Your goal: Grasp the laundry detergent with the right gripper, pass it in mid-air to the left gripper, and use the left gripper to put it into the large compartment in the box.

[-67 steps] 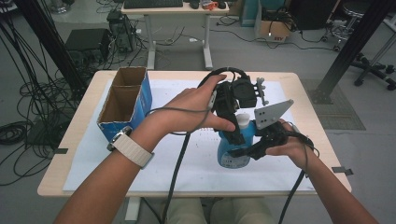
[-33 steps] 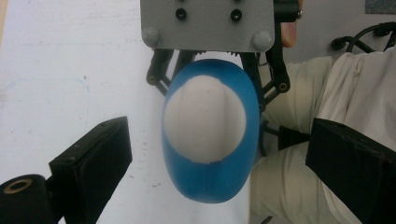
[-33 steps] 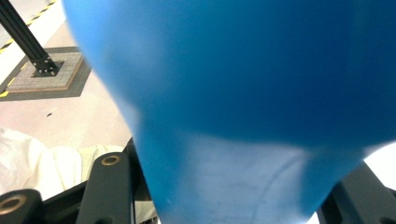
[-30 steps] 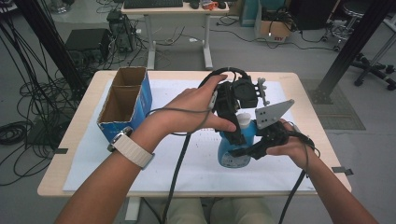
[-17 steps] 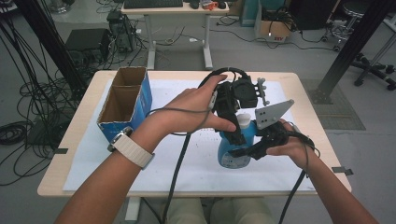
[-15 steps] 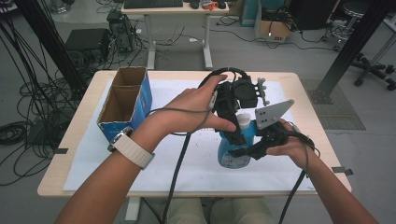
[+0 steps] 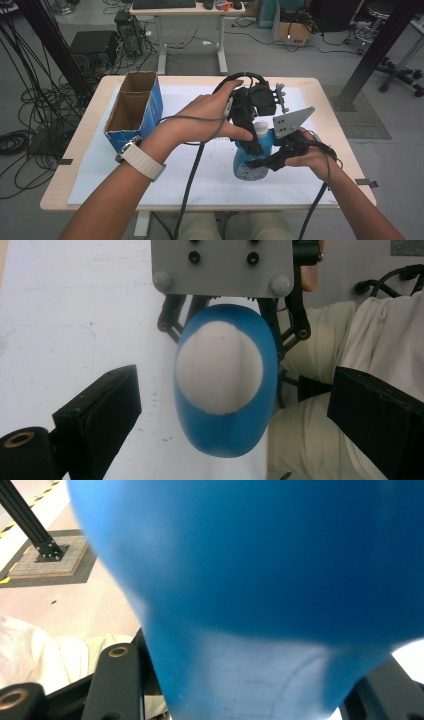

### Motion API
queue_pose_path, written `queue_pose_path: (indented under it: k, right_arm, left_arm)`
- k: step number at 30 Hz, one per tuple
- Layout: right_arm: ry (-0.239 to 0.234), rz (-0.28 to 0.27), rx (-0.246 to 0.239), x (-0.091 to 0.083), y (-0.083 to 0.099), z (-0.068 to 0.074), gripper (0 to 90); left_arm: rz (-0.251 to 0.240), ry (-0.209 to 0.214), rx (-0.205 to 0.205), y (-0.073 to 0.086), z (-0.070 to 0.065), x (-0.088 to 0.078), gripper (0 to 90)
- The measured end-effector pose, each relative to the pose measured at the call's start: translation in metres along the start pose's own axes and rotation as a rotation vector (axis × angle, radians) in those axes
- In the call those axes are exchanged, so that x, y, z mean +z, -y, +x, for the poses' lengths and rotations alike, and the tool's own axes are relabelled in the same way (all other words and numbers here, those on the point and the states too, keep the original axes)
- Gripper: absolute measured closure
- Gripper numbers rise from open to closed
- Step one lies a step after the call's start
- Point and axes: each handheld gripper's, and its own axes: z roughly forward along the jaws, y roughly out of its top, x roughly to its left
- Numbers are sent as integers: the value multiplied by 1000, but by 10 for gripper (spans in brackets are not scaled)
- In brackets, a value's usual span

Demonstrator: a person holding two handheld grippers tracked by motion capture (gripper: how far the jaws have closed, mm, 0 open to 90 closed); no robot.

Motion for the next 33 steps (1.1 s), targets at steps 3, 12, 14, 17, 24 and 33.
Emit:
queue_pose_path:
  k: [3, 12, 14, 17, 24, 33]
  right_arm:
    - [1, 0, -1, 0, 0, 0, 435]
    - [3, -4, -3, -1, 1, -1, 436]
    - [2, -3, -4, -1, 1, 0, 435]
    - [2, -4, -3, -1, 0, 0, 436]
    - [2, -3, -11, -2, -1, -1, 435]
    - [0, -4, -15, -1, -2, 2, 435]
  left_arm:
    - [-3, 0, -3, 0, 0, 0, 72]
    - [-1, -4, -3, 1, 1, 1, 72]
    - [1, -3, 2, 0, 1, 0, 72]
    - [0, 0, -3, 0, 1, 1, 72]
    - [0, -3, -4, 1, 2, 1, 72]
    - [1, 2, -5, 1, 2, 5, 72]
